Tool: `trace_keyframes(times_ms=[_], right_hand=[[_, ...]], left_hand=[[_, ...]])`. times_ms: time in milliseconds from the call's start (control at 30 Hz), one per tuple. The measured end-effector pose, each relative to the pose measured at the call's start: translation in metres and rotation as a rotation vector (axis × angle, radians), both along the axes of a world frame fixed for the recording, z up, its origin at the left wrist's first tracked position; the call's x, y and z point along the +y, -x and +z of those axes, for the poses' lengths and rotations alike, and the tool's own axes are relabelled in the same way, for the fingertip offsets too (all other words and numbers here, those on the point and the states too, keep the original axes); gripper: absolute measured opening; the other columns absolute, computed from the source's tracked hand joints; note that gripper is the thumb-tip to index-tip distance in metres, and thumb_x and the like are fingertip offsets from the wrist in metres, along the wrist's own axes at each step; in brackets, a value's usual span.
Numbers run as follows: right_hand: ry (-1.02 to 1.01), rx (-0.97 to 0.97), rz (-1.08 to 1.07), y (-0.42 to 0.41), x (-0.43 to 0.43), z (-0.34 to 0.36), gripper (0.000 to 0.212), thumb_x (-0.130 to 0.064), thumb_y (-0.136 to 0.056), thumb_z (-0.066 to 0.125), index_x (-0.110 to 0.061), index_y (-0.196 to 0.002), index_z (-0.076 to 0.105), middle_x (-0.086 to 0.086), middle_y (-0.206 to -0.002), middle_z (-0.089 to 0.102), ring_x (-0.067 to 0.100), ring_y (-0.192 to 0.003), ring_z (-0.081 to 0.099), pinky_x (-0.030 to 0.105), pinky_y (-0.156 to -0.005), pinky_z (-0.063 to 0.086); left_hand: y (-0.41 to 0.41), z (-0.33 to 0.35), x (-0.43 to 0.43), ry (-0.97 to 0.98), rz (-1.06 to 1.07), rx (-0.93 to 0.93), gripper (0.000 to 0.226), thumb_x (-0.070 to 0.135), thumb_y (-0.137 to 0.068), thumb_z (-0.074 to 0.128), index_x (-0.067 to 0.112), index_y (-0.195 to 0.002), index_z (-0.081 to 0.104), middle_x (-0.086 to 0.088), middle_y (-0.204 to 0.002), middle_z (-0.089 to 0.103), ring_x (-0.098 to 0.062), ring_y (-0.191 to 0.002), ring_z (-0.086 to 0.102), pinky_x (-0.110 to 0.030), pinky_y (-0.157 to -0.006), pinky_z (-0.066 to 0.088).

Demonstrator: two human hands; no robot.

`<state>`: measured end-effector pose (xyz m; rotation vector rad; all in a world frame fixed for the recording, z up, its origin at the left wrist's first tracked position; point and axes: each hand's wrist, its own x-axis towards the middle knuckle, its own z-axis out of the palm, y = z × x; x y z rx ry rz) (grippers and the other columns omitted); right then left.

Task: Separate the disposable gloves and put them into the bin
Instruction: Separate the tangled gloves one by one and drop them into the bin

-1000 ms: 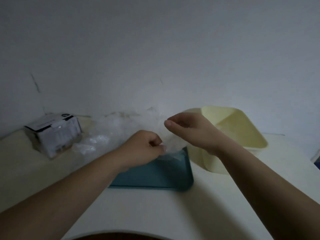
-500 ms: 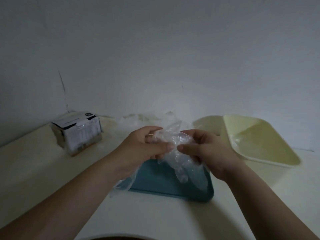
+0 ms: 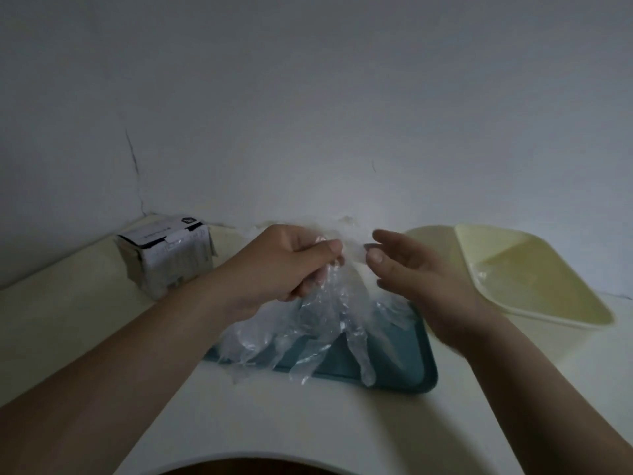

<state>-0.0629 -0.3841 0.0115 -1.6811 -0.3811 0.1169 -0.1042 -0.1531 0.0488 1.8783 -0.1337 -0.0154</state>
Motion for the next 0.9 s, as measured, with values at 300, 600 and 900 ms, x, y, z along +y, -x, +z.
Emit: trace_keyframes(times_ms=[300,600,900], right_hand=[[-0.083,0.099,0.083,-0.002,0.054,-0.008,0.034,-0.016,-0.092,0.076,0.015,-0.087,0.063,0.018,-0.075,0.061,0.028,-0.068,0.057,0.036,-0.068,0.054],[0.059,0.167,0.309,0.010,0.041,-0.013,0.015,-0.009,-0.096,0.069,0.001,-0.085,0.068,0.020,-0.075,0.066,0.030,-0.066,0.062,0.033,-0.060,0.050],[0.023,0.209,0.318,0.026,0.019,-0.022,0.025,-0.017,-0.090,0.076,0.005,-0.090,0.065,0.016,-0.072,0.064,0.021,-0.061,0.064,0.028,-0.059,0.055]], left_hand=[[0.020,-0.006,0.065,-0.523,0.354,-0.341,0.036,0.067,-0.086,0.070,0.040,-0.109,0.070,0.022,-0.108,0.068,0.002,-0.094,0.064,-0.025,-0.079,0.052],[0.021,-0.084,0.064,-0.679,0.040,-0.030,0.071,0.054,-0.087,0.078,0.035,-0.149,0.049,0.022,-0.123,0.055,0.000,-0.104,0.054,-0.017,-0.086,0.045],[-0.021,-0.111,0.010,-0.663,-0.065,-0.118,0.055,0.014,-0.075,0.063,0.035,-0.126,0.070,0.009,-0.112,0.071,-0.014,-0.094,0.069,-0.035,-0.083,0.061]])
